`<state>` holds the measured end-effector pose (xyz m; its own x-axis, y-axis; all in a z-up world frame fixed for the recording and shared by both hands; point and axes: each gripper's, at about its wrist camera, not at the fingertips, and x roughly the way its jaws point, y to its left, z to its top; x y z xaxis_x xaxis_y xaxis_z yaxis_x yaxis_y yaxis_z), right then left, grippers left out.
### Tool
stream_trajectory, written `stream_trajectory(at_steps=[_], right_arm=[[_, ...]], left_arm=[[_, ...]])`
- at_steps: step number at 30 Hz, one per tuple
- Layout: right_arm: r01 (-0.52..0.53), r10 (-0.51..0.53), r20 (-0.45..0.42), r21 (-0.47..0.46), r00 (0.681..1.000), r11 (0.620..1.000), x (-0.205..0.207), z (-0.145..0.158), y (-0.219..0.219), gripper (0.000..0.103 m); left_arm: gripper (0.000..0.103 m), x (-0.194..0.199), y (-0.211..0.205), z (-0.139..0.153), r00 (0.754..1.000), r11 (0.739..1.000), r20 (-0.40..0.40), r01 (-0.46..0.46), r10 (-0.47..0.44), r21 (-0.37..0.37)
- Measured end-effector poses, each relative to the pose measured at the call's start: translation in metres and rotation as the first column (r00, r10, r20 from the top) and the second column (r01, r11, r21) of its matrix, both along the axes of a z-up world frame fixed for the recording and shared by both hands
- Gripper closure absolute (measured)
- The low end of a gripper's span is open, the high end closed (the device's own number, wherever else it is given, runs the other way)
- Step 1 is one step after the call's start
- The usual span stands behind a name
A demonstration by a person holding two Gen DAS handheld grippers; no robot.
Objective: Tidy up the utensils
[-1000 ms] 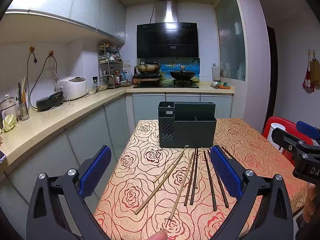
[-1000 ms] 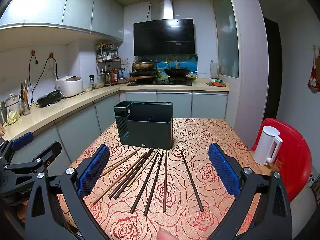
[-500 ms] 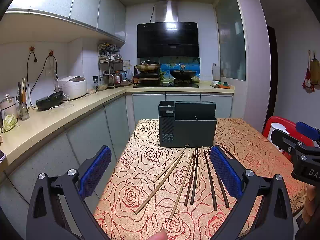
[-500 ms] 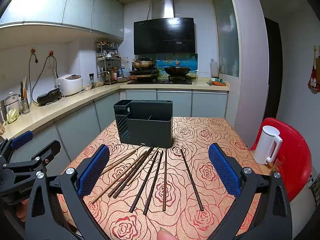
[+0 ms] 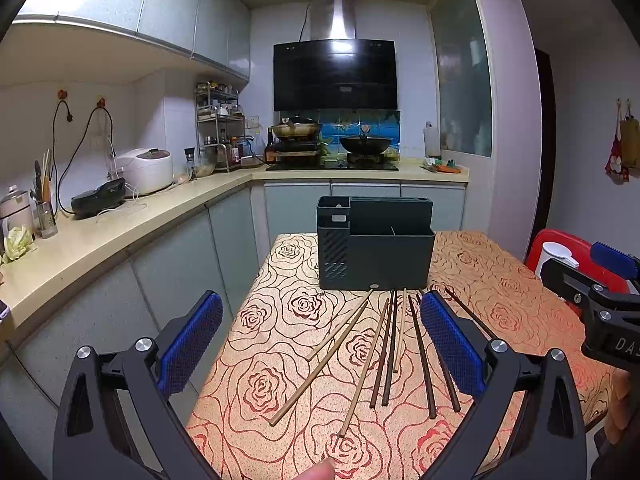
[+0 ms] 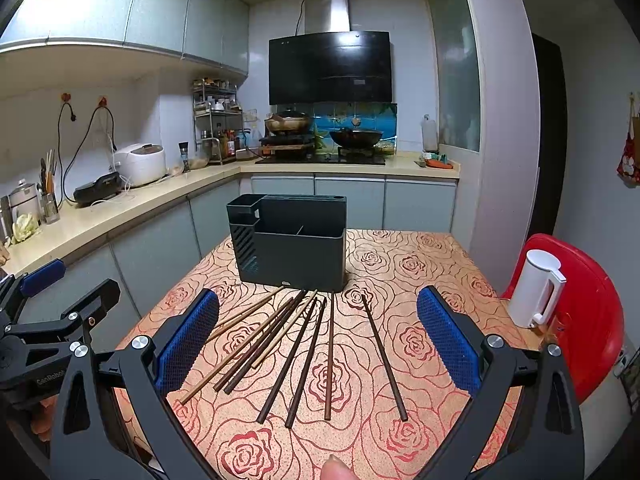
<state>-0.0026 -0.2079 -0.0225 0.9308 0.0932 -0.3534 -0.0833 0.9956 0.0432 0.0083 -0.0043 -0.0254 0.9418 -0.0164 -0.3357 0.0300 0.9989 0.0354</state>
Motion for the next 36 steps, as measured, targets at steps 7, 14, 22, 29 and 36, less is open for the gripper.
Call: stream_trajectory(at_steps=[7,14,22,29,36], right_arm=[[0.008,-0.009,-0.035,-0.023,0.999,1.000,0.012,-0.008,-0.004,0.007],[0.017,-0.021,-0.112,-0.037,0.993,0.999,0.028,-0.031,-0.022,0.007],[0.061,-0.070,-0.218,-0.049,0.973,0.997,0.047,-0.075,-0.053,0.007],[0.072,-0.089,-0.289,-0.070,0.953,0.995,0.054,-0.115,-0.071,0.007],[0.073,-0.088,-0.323,-0.059,0.942,0.996,0.053,-0.136,-0.089,0.008]], left_arm=[[0.007,0.010,0.015,-0.004,0.999,1.000,-0.040,-0.013,0.012,-0.017],[0.007,0.032,0.043,-0.020,0.991,0.999,-0.136,-0.022,0.019,-0.024],[0.007,0.067,0.068,-0.069,0.955,1.000,-0.295,0.007,-0.014,-0.028],[0.016,0.080,0.061,-0.113,0.919,0.994,-0.386,0.100,-0.078,0.037],[0.040,0.092,0.056,-0.137,0.886,0.989,-0.451,0.141,-0.108,0.042]])
